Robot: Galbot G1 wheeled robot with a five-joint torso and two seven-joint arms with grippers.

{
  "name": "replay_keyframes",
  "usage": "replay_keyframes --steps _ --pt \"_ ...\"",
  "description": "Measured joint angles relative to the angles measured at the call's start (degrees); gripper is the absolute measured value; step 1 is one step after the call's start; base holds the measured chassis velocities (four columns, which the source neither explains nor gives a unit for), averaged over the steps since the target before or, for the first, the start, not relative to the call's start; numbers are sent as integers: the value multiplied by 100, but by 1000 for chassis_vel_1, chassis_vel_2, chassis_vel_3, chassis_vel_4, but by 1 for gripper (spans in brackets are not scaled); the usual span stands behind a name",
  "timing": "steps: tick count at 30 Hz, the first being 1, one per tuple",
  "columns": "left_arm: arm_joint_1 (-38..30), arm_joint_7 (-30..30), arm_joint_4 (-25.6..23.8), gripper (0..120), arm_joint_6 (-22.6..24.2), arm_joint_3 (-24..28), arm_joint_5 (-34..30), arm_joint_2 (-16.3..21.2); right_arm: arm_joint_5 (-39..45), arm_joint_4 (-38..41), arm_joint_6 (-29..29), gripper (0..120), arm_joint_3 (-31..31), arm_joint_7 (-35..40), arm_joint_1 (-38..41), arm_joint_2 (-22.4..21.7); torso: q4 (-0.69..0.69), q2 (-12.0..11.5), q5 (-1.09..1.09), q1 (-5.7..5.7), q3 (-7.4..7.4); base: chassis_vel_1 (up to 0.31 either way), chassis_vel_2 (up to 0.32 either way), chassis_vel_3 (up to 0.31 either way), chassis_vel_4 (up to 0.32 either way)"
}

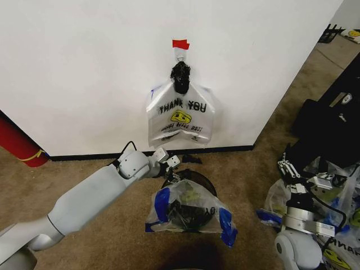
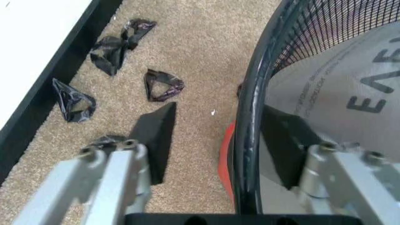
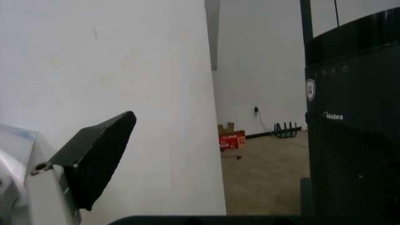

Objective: Pick up the garbage bag from the wall and place it over the trash bin.

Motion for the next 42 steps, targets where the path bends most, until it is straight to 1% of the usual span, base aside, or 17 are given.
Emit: replay_keyframes --steps 2,3,9,12,15,17,18,20,23,25,26,28,30,33,34,37,42 --pt "15 -4 -1 39 0 -12 -8 25 -41 -20 7 100 -25 -14 5 14 0 0 0 0 0 0 0 0 0" --pt "15 -4 -1 39 0 -12 -8 25 -41 -20 7 100 -25 -14 5 14 0 0 0 0 0 0 0 0 0" --pt "289 -72 -219 13 13 -215 -102 187 -104 -35 20 100 -84 -49 -2 38 -1 0 0 0 0 0 0 0 0" --pt "452 -100 -330 7 17 -381 -182 269 -123 -57 21 100 -107 -60 5 42 -1 0 0 0 0 0 0 0 0" --pt "675 -325 -494 0 24 -648 -491 350 -144 -81 26 100 -134 -82 22 49 0 0 -1 0 1 0 0 0 0" --pt "1026 -1352 -780 0 25 -1098 -1327 401 -184 -157 37 100 -194 -115 62 76 -2 0 1 0 0 0 0 0 0" --pt "1026 -1352 -780 0 25 -1098 -1327 401 -184 -157 37 100 -194 -115 62 76 -2 0 1 0 0 0 0 0 0" --pt "1398 -2175 -1076 0 25 -1463 -2007 426 -224 -222 46 100 -254 -135 121 100 0 0 1 0 1 0 0 0 0" --pt "2002 -3108 -1481 0 25 -1926 -2858 442 -268 -280 58 100 -338 -180 191 129 0 0 -1 0 0 0 0 0 0" --pt "2415 -4083 -1748 0 26 -2216 -3552 407 -275 -303 73 100 -406 -208 226 130 1 0 -1 0 1 0 0 0 0" --pt "2415 -4083 -1748 0 26 -2216 -3552 407 -275 -303 73 100 -406 -208 226 130 1 0 -1 0 1 0 0 0 0" --pt "2752 -5434 -2021 0 -7 -2494 -4623 257 -276 -341 94 100 -474 -228 249 124 2 0 1 0 1 0 0 0 0" --pt "2994 -6493 -2270 0 -242 -2638 -5270 87 -276 -373 118 100 -526 -237 264 108 -1 1 -2 0 0 0 0 0 0" --pt "3359 -7507 -2659 0 -617 -2739 -5570 -100 -271 -419 171 100 -582 -243 271 73 -1 1 3 0 0 0 0 0 0" --pt "3359 -7507 -2659 0 -617 -2739 -5570 -100 -271 -419 171 100 -582 -243 271 73 -1 1 3 0 0 0 0 0 0" --pt "3738 -7920 -3026 0 -882 -2796 -5459 -321 -259 -448 230 100 -621 -254 263 25 0 1 0 0 0 0 0 0 0" --pt "4028 -8114 -3155 0 -1054 -2903 -5068 -658 -230 -437 282 100 -629 -259 205 -59 1 1 0 0 1 0 0 0 0"
